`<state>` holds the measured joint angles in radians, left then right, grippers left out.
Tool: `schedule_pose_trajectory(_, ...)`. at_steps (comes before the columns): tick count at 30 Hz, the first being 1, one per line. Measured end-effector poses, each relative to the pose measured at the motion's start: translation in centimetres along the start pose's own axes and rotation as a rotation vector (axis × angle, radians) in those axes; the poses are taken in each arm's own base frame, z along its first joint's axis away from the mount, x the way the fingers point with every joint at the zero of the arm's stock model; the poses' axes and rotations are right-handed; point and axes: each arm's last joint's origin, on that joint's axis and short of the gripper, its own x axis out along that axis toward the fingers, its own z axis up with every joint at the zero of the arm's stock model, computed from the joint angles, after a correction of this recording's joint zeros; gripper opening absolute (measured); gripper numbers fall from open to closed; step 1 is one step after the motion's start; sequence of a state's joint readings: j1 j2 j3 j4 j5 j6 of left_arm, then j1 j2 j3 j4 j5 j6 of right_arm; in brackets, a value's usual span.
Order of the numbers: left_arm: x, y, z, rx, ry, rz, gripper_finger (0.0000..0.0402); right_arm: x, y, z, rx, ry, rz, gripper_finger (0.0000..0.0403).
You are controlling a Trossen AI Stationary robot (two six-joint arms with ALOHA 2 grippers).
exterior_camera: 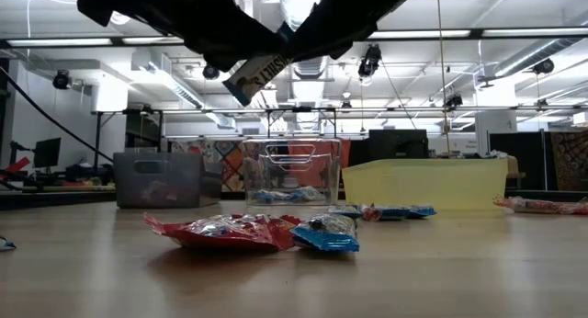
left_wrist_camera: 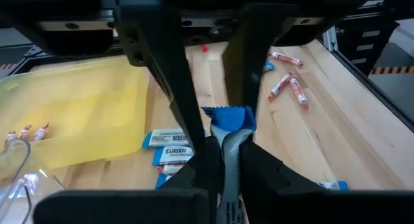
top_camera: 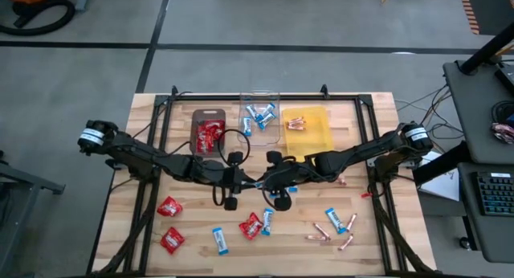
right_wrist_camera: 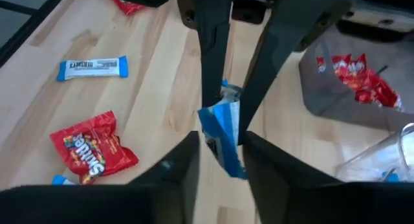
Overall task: Sort candy
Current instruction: Put the white chocolate into the transparent bin
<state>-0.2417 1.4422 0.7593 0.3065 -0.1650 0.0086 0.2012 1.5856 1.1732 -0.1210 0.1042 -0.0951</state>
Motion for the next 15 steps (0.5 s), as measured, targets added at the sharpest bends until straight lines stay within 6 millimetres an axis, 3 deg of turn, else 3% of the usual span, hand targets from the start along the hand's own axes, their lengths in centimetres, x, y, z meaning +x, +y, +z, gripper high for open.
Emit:
schedule_pose_trajectory(5, 0.0, -0.02, -0.07, 0.002, 0.005, -0.002, 0.0031, 0.0, 0.0, -0.01, -0.038, 0.001, 0.003, 0.002)
schedule_pose_trajectory(15, 0.0, -0.02, -0.05, -0.017, 0.003, -0.002, 0.0055, 0.0, -0.03, 0.02, -0.036, -0.002, -0.001, 0.0008)
